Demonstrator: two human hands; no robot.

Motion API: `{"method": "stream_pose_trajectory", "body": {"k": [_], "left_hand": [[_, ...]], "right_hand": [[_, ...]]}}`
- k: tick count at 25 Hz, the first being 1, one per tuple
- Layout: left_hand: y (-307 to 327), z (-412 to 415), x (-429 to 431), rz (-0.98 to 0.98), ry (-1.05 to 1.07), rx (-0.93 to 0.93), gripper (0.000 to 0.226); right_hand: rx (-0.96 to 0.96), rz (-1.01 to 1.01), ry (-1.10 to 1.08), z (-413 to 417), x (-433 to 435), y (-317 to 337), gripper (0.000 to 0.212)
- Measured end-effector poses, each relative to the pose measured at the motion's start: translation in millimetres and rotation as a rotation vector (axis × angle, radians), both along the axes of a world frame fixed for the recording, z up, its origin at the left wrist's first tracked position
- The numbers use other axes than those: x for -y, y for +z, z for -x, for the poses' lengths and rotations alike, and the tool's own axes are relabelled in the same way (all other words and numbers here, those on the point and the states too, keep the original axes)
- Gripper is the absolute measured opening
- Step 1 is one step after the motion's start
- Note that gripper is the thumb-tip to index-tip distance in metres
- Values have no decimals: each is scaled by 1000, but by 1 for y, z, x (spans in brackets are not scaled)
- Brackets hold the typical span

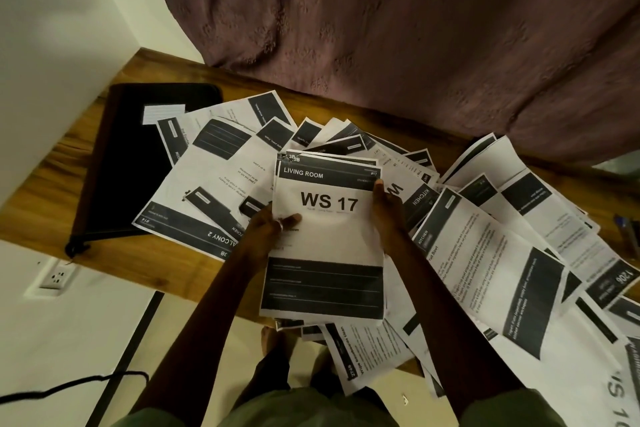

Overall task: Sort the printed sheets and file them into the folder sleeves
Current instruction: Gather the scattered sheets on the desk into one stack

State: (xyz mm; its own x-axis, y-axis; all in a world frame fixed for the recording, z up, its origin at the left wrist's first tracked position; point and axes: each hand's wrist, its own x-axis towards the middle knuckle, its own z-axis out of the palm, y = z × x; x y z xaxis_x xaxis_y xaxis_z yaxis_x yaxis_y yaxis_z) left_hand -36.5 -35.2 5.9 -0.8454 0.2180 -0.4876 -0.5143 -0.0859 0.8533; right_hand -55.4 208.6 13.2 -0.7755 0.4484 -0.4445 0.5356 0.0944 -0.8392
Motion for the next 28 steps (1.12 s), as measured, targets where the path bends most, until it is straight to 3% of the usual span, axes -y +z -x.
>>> {"method": "stream_pose_trajectory", "body": {"k": [5,7,11,14,16,19,25,28], "left_hand": [[0,1,17,98,94,-2,34],[-1,1,28,139,118,-10,33],[1,6,50,202,226,13,17],[0,8,63,181,288,35,25],[-1,8,70,183,322,39,36],[-2,9,76,196,355,65,46],[7,11,67,231,374,33,23],[15,11,56,219,357,12,11]], "right_hand": [[37,-745,278,-1,-28,-14,42],[84,-849,343,-2,-33,-17,53],[159,-747,434,9,-24,-12,77],[158,-662,430,17,-21,-9,80],[163,-580,408,22,-23,-9,73],[152,-497,393,26,-36,-11,44],[-102,-544,79,18,-79,36,31],[-277,-219,-48,1,-90,63,31]]}}
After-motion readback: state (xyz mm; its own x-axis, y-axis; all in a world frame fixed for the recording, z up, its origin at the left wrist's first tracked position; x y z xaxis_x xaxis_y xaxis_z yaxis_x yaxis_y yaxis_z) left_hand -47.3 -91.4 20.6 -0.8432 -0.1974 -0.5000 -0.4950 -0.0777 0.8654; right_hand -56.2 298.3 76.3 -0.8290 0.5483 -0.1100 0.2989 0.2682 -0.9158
